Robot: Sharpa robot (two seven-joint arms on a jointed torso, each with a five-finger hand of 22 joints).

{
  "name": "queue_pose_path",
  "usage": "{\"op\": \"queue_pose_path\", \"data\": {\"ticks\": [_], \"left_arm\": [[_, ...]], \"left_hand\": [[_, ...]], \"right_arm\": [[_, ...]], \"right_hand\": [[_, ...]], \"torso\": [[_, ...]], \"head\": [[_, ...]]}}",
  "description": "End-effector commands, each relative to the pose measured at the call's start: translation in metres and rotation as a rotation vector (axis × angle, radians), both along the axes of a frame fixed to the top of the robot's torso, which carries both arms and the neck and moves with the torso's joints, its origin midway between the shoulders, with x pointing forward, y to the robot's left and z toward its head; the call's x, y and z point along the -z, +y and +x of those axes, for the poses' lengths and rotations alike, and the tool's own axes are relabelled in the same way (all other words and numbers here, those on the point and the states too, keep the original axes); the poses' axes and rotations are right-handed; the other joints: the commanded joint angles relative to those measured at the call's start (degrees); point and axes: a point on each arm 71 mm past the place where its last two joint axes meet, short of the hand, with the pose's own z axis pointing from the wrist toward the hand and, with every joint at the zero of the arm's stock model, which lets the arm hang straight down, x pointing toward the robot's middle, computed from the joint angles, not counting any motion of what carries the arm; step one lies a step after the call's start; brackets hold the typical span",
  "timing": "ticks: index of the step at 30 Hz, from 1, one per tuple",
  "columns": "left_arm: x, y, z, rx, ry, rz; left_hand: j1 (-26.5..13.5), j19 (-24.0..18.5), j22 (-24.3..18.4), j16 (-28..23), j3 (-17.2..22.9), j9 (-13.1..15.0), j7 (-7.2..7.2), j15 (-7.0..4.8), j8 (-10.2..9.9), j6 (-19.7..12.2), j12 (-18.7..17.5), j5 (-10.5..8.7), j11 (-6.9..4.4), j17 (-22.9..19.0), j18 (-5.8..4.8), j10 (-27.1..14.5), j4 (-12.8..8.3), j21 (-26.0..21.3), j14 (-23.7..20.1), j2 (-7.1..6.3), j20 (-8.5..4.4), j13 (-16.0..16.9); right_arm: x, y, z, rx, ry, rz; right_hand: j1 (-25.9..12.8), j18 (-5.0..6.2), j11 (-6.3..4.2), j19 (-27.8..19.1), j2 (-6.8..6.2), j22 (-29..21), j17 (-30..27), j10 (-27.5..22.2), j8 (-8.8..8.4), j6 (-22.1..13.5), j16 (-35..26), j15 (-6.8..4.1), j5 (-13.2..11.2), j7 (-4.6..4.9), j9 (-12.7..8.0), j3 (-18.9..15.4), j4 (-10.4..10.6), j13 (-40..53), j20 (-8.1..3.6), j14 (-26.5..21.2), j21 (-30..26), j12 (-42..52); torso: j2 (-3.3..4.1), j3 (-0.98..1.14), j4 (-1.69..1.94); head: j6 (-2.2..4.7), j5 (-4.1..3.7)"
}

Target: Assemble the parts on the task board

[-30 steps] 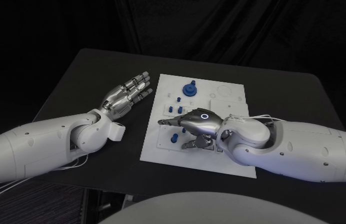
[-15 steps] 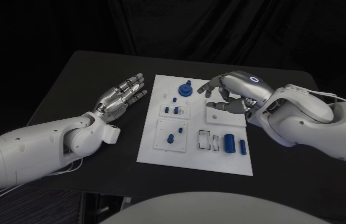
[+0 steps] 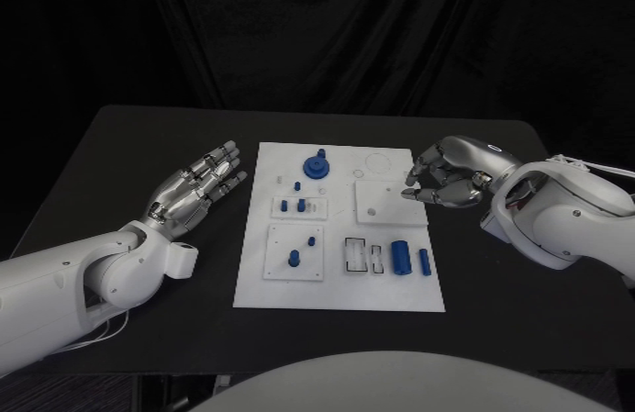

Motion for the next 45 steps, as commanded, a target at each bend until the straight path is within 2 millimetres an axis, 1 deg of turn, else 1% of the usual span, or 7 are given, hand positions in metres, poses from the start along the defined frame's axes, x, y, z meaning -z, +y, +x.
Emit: {"op": "queue_pose_path", "data": {"ticks": [1,4,10,17,23,29,45], "left_arm": [[-0.007,0.002,0.0,-0.025,-0.079,-0.054],[-0.007,0.002,0.0,-0.024,-0.078,-0.054],[-0.007,0.002,0.0,-0.022,-0.076,-0.056],[-0.007,0.003,0.0,-0.02,-0.075,-0.056],[-0.007,0.003,-0.001,-0.019,-0.074,-0.057],[-0.007,0.004,-0.001,-0.017,-0.071,-0.056],[-0.006,0.005,-0.001,-0.014,-0.064,-0.054]], "left_hand": [[0.4,0.0,0.1,0.4,0.4,0.1,0.2,0.33,0.3,0.1,0.2,0.25,-0.12,0.1,0.87,0.1,0.1,0.3,0.0,-0.11,0.34,0.1],[0.4,0.0,0.1,0.4,0.4,0.1,0.2,0.33,0.3,0.1,0.2,0.25,-0.12,0.1,0.87,0.1,0.1,0.3,0.0,-0.11,0.34,0.1],[0.4,0.0,0.1,0.4,0.5,0.1,0.22,0.34,0.3,0.1,0.3,0.26,0.04,0.1,0.92,0.1,0.1,0.3,0.0,-0.09,0.39,0.1],[0.4,0.1,0.1,0.5,0.6,0.1,0.18,0.4,0.3,0.1,0.3,0.27,0.2,0.1,0.96,0.1,0.1,0.3,0.1,-0.05,0.47,0.1],[0.4,0.1,0.1,0.5,0.7,0.1,0.13,0.5,0.3,0.2,0.4,0.27,0.3,0.1,0.97,0.1,0.1,0.3,0.1,-0.03,0.54,0.1],[0.4,0.1,0.1,0.6,0.8,0.0,0.11,0.58,0.3,0.1,0.4,0.29,0.38,0.1,0.98,0.1,0.1,0.3,0.1,-0.01,0.61,0.1],[0.5,0.1,0.1,0.8,1.1,0.0,0.18,0.84,0.3,0.1,0.6,0.34,0.5,0.2,0.97,0.2,0.0,0.4,0.2,0.0,0.82,0.1]], "right_arm": [[0.015,-0.009,-0.005,0.13,0.122,-0.137],[0.023,-0.009,-0.008,0.15,0.153,-0.171],[0.035,-0.006,-0.015,0.164,0.204,-0.209],[0.047,-0.003,-0.023,0.161,0.241,-0.234],[0.054,0.003,-0.028,0.141,0.252,-0.251],[0.06,0.009,-0.032,0.121,0.266,-0.254],[0.075,0.019,-0.036,0.097,0.296,-0.255]], "right_hand": [[-15.1,-2.38,-1.56,3.7,-1.42,12.5,15.1,7.4,4.26,1.9,5.6,-1.62,-1.4,-1.86,4.1,0.7,0.5,15.4,-1.38,6.1,12.5,5.6],[-19.0,-2.76,-2.65,4.2,-2.14,13.0,15.1,7.4,7.0,4.6,5.6,-2.64,-1.6,-3.26,6.8,0.5,0.6,15.4,-2.17,6.1,14.7,5.6],[-21.1,-2.92,-3.31,4.4,-2.66,13.2,15.1,7.4,8.59,4.9,5.6,-3.24,-2.7,-3.9,9.4,0.2,0.6,15.4,-2.83,6.1,15.6,5.6],[-21.8,-2.97,-3.76,4.4,-2.98,13.3,15.1,7.4,10.73,4.3,5.6,-3.68,-2.6,-4.39,13.3,0.0,0.6,15.4,-3.27,6.1,16.1,5.6],[-23.0,-2.92,-3.75,4.2,-2.99,13.2,15.1,7.4,11.14,3.6,5.6,-3.73,-2.8,-4.37,14.7,-0.1,0.6,15.4,-3.33,6.1,16.0,5.6],[-24.3,-3.23,-3.85,4.7,-3.62,13.6,15.1,7.4,11.81,3.1,5.6,-3.88,-6.8,-4.47,16.9,-0.6,0.6,15.4,-3.47,6.1,17.3,5.6],[-24.7,-3.12,-3.77,4.5,-4.06,13.4,15.1,7.4,11.47,2.3,5.6,-3.9,-7.4,-4.33,17.5,-1.1,0.6,15.4,-3.54,6.1,17.0,5.6]], "torso": [[0.16,-0.24,-0.02],[0.24,-0.37,-0.18],[0.52,-0.56,-0.03],[0.69,-0.45,0.0],[0.59,-0.47,-0.18],[0.56,-0.51,-0.28],[0.64,-0.49,-0.03]], "head": [[-0.01,-0.73],[-0.01,-1.05],[-0.01,-2.16],[-0.01,-3.06],[-0.01,-3.2],[-0.01,-3.17],[-0.01,-3.19]]}}
